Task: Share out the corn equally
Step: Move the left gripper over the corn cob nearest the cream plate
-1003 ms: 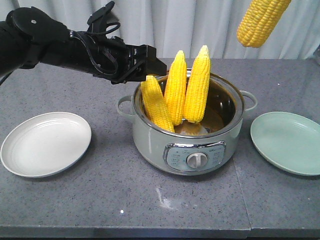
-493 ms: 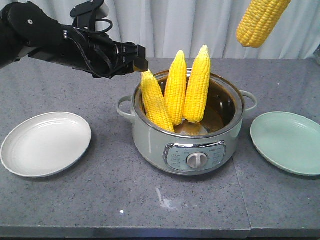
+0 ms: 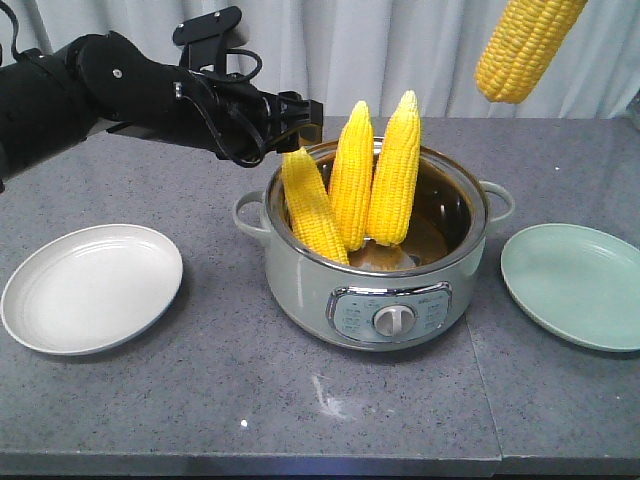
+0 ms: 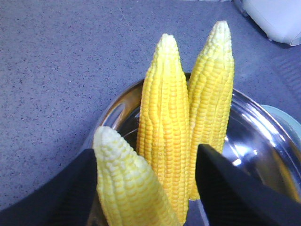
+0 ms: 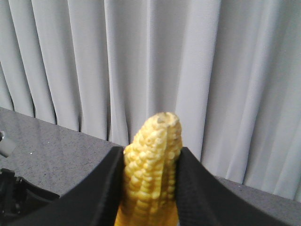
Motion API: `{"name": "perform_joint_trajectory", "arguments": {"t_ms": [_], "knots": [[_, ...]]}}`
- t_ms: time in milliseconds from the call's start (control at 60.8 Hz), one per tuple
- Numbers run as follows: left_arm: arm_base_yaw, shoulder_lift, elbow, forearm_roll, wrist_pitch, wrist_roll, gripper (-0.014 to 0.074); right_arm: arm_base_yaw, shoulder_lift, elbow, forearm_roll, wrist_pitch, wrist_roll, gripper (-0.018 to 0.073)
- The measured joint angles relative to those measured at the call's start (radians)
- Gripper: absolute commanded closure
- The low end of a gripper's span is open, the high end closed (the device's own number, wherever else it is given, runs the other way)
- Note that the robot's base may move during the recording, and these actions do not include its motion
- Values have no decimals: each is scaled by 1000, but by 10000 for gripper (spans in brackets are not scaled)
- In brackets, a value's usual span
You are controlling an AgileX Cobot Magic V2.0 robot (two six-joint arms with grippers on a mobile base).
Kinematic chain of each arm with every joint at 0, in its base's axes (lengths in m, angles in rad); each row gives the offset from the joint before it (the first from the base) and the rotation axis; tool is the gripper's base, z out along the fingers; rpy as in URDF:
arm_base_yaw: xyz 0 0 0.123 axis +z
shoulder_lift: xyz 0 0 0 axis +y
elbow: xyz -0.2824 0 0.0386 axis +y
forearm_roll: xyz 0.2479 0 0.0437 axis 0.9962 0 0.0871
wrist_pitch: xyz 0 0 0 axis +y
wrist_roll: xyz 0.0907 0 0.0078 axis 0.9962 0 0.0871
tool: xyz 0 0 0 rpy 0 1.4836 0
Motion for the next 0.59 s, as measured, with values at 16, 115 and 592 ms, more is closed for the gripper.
{"name": "perform_joint_trajectory", "arguments": {"t_ms": [16, 115, 592], "knots": [[0, 0, 0, 1, -1, -2, 146, 0, 0, 0, 0, 0, 1, 564], [0, 0, 0, 7, -1, -2, 146, 0, 0, 0, -2, 0, 3, 564], [0, 28, -1, 10, -44, -5, 146, 0, 0, 0, -5, 2, 6, 564]]}}
